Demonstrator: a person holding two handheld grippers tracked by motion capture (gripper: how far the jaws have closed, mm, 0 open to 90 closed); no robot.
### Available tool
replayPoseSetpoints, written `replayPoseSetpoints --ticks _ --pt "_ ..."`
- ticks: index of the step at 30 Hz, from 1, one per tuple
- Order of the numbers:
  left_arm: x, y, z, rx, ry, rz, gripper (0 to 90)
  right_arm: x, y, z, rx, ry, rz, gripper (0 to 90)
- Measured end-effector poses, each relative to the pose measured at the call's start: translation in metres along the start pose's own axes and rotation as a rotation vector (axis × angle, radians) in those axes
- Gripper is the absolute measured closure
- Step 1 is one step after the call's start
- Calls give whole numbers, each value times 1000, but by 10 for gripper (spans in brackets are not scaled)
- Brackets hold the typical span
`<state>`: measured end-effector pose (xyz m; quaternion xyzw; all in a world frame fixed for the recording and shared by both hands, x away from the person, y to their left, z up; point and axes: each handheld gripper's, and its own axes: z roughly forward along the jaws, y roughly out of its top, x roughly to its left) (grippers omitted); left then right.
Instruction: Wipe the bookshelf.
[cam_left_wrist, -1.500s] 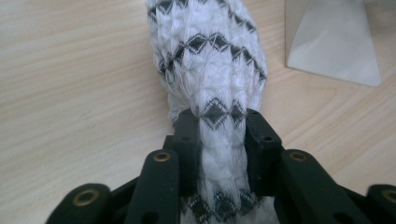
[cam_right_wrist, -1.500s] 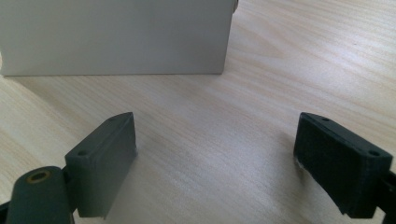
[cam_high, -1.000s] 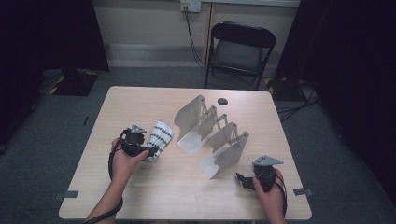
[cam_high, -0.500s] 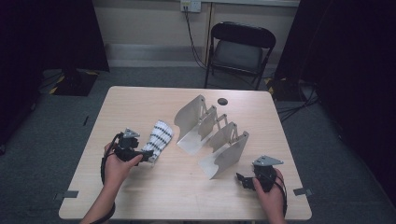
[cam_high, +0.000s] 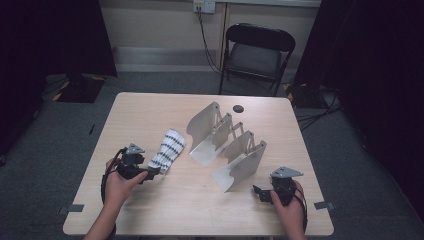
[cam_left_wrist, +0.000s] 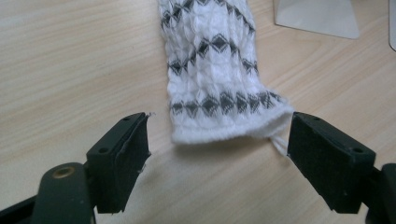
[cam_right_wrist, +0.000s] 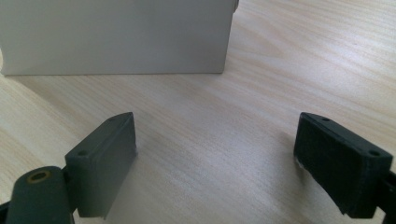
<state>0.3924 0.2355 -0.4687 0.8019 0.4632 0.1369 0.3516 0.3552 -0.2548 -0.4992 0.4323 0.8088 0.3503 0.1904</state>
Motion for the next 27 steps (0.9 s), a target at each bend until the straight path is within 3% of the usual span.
replayPoseSetpoints --ticks 6,17,27 --pt "1 -10 -2 -2 3 -10 208 0 0 0 0 0 0 124" --pt "1 -24 -6 23 -4 43 208 0 0 0 0 0 0 124" --pt "3 -36 -9 11 -30 24 215 0 0 0 0 0 0 124"
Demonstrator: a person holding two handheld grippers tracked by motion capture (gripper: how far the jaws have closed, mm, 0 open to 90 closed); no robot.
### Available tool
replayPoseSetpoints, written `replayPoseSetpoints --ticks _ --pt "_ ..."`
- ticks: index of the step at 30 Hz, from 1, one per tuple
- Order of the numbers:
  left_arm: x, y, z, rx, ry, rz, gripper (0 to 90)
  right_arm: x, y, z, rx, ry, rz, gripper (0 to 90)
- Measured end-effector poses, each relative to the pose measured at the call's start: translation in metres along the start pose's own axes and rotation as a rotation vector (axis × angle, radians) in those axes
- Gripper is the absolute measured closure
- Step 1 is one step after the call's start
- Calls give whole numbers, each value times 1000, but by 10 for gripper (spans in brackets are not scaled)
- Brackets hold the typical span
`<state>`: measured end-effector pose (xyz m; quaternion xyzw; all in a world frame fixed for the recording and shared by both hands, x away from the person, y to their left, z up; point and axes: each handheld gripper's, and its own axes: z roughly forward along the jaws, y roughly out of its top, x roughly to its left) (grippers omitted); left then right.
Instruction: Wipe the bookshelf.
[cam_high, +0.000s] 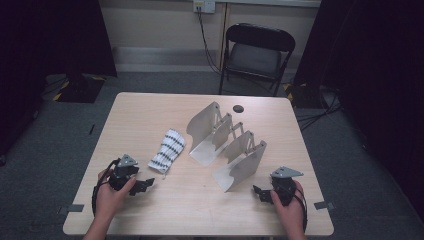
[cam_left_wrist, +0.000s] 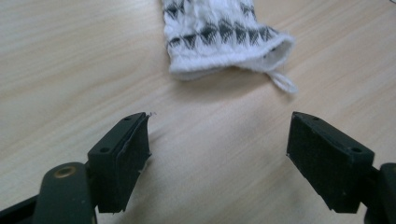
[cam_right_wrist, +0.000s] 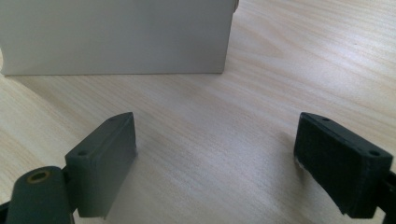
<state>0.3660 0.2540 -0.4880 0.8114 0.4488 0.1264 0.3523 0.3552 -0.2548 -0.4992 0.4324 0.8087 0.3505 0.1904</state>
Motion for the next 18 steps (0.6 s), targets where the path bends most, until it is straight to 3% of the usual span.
replayPoseSetpoints --ticks 18 --pt "1 -7 -2 -8 13 18 205 0 0 0 1 0 0 124"
